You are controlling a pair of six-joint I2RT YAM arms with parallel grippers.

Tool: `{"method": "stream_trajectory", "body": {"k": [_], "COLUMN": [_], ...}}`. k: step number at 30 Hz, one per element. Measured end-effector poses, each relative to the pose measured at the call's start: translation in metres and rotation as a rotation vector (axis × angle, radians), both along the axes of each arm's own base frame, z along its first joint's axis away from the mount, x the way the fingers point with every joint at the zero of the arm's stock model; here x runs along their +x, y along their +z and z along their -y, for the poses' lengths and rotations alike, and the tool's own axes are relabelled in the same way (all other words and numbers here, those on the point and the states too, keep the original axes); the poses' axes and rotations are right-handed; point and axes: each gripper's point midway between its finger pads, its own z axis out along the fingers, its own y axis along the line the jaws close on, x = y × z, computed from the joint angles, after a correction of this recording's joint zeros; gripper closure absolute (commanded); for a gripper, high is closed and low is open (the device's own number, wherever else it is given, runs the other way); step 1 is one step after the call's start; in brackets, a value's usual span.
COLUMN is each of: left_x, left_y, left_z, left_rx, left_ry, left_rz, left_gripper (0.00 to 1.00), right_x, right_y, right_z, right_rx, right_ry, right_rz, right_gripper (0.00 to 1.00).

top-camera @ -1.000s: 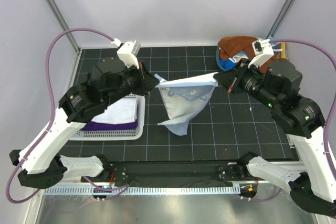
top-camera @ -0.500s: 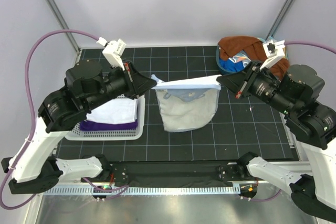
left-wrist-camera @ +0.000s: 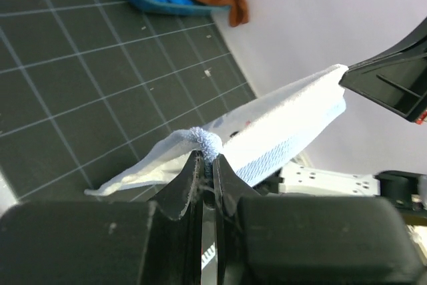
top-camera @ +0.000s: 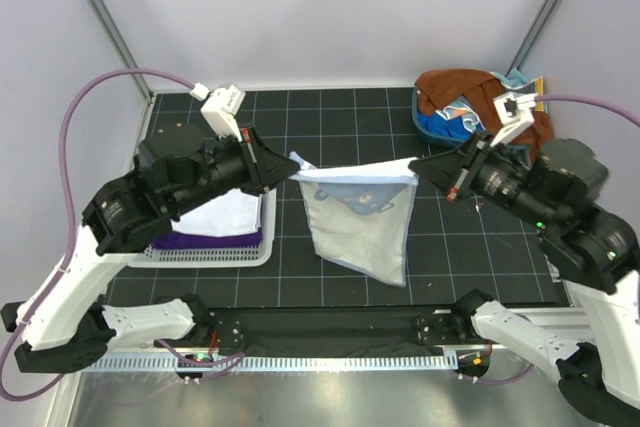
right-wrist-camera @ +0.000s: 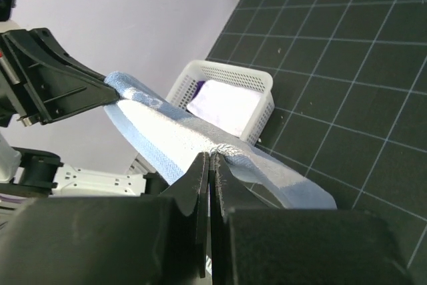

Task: Fold and stack the towels
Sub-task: Flatten out the crumpled towel, then fold the towel

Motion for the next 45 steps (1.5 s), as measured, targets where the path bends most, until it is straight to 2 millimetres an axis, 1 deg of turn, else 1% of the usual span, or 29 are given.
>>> {"method": "stream_trajectory", "body": {"k": [3,4,6,7,9,10,12,15,17,20,22,25,26,28,30,32,34,37,40,42,45], "left_x": [0.011,0.016,0.033,0.045,0.078,0.1,0.133,0.186,0.219,0.262,0.284,0.312,0.318,0.323,0.325,0.323,0.319,0.303,0.283,0.271,0.253], "left_y": [-0.021,-0.026,-0.034,-0.037,-0.047,-0.057,-0.071,-0.097,-0.121,-0.157,-0.181,-0.215,-0.225,-0.239,-0.246,-0.251,-0.259,-0.278,-0.297,-0.307,-0.316], "left_z": [0.002,0.002,0.001,0.001,-0.005,-0.006,-0.008,0.006,0.017,0.026,0.026,0.022,0.02,0.018,0.016,0.015,0.014,0.01,0.008,0.007,0.005], "left_rx": [0.045,0.059,0.078,0.081,0.086,0.099,0.118,0.148,0.171,0.204,0.22,0.239,0.246,0.255,0.26,0.262,0.265,0.283,0.296,0.306,0.324], "left_ry": [0.04,0.056,0.095,0.117,0.181,0.211,0.252,0.253,0.246,0.243,0.252,0.268,0.27,0.267,0.269,0.267,0.265,0.256,0.246,0.237,0.226], "left_rz": [-0.029,-0.038,-0.054,-0.063,-0.088,-0.113,-0.145,-0.193,-0.226,-0.272,-0.306,-0.355,-0.371,-0.394,-0.408,-0.414,-0.421,-0.463,-0.515,-0.542,-0.569], "left_gripper": [1.0,1.0,1.0,1.0,1.0,1.0,1.0,1.0,1.0,1.0,1.0,1.0,1.0,1.0,1.0,1.0,1.0,1.0,1.0,1.0,1.0], "right_x": [0.018,0.027,0.049,0.065,0.1,0.121,0.163,0.215,0.248,0.285,0.306,0.33,0.334,0.338,0.338,0.338,0.335,0.319,0.295,0.277,0.254], "right_y": [-0.024,-0.034,-0.053,-0.063,-0.081,-0.093,-0.119,-0.155,-0.178,-0.205,-0.222,-0.24,-0.243,-0.25,-0.251,-0.249,-0.251,-0.265,-0.285,-0.298,-0.312], "right_z": [-0.011,-0.015,-0.024,-0.028,-0.029,-0.028,-0.016,0.001,0.01,0.018,0.019,0.019,0.018,0.018,0.017,0.016,0.016,0.018,0.02,0.019,0.017], "right_rx": [-0.037,-0.056,-0.102,-0.126,-0.16,-0.173,-0.192,-0.201,-0.205,-0.2,-0.199,-0.2,-0.2,-0.203,-0.204,-0.201,-0.199,-0.208,-0.216,-0.223,-0.235], "right_ry": [0.001,-0.001,-0.012,-0.023,-0.061,-0.083,-0.138,-0.189,-0.213,-0.23,-0.235,-0.238,-0.237,-0.236,-0.234,-0.233,-0.234,-0.232,-0.226,-0.22,-0.212], "right_rz": [-0.055,-0.08,-0.129,-0.149,-0.19,-0.216,-0.278,-0.355,-0.389,-0.423,-0.441,-0.456,-0.457,-0.465,-0.468,-0.457,-0.452,-0.488,-0.542,-0.58,-0.625], "right_gripper": [0.99,0.99,0.99,0.99,0.99,0.99,0.99,0.99,0.99,0.99,0.99,0.99,0.99,0.99,0.99,0.99,0.99,0.99,0.99,0.99,0.99]}}
